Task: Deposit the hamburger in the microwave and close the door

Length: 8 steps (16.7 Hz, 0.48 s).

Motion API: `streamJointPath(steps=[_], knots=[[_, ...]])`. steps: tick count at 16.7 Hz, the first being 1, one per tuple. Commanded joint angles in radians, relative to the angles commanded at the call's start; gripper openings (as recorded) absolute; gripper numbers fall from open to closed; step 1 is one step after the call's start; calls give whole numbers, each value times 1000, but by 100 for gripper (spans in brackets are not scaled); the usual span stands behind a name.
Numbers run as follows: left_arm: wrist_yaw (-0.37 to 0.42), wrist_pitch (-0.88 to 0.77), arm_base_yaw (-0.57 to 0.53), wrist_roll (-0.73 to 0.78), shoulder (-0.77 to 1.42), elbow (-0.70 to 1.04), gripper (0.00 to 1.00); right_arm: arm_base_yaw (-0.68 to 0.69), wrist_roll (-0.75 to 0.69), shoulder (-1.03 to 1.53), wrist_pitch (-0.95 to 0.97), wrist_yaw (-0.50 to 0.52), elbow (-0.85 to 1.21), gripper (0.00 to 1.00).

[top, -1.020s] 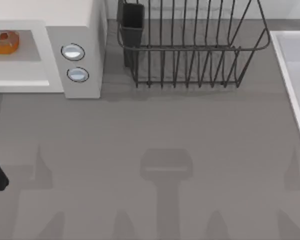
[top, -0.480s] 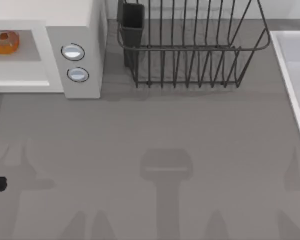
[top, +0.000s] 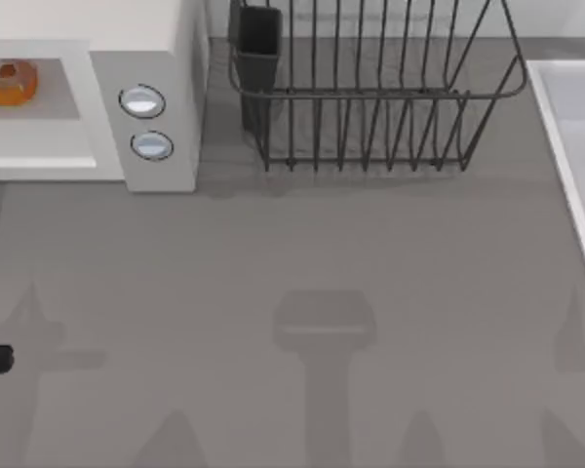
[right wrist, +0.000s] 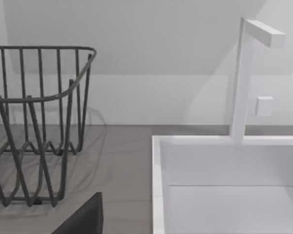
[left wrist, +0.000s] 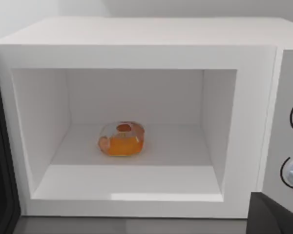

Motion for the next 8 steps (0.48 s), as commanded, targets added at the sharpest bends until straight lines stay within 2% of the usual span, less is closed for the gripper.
streamJointPath(steps=[4, 8], knots=[[-1, 3, -1, 0, 3, 1, 0, 0, 0, 0, 0, 0, 0, 100], [-25, 100, -30, 4, 113, 11, 0, 0, 0, 0, 0, 0, 0, 100]])
